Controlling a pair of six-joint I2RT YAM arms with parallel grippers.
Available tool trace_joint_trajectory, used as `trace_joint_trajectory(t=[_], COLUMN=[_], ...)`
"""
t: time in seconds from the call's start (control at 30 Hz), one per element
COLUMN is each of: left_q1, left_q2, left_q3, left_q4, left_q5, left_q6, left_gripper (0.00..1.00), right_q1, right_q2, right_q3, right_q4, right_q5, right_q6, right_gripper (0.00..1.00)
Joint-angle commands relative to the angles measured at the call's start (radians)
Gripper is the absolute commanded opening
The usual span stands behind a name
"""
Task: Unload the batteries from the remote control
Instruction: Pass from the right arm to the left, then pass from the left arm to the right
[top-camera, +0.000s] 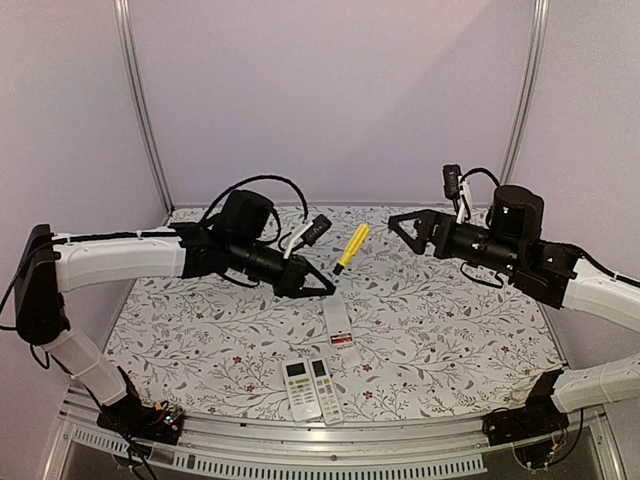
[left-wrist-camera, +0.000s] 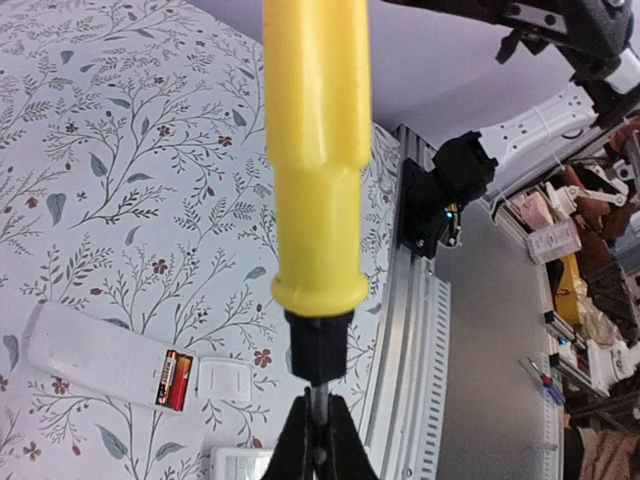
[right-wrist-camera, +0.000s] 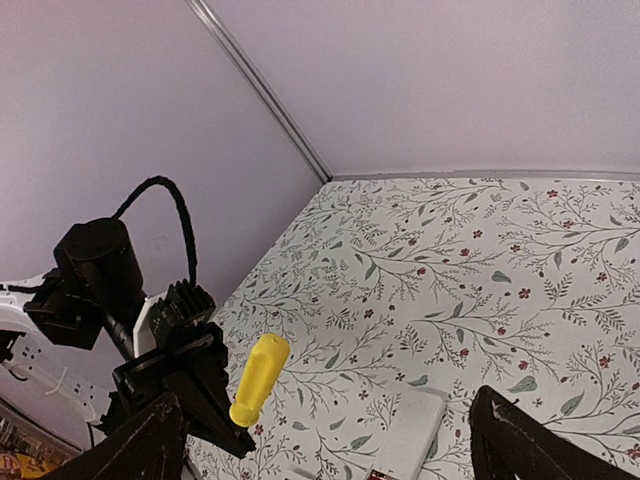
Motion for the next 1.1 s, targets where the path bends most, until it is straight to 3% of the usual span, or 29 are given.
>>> trace_joint_trajectory(t=[0.0, 0.33, 0.9, 1.07], left_q1=[0.009, 0.011, 0.003, 0.003], left_q2=[-0.035, -0.035, -0.031, -0.031], left_q3=[0.045, 0.006, -0.004, -0.005], left_q4=[-0.167, -0.159, -0.144, -0.143], left_q5=[0.234, 0.350, 0.388, 0.384], left_q6=[0.231, 0.261, 0.242, 0.243], left_gripper=[0.00, 0.00, 0.00, 0.00], right_q1=[-0.005, 0.009, 0.080, 0.082], right_q2=[-0.028, 0.095, 0.231, 0.235], right_q3=[0.006, 0.073, 0.101, 0.096], right_q4=[-0.068, -0.039, 0.110, 0.150], right_q5=[-0.269, -0.547, -0.628, -0.653], right_q6=[-0.095, -0.091, -0.048, -0.033], right_gripper=[0.97, 0.81, 0.49, 0.32])
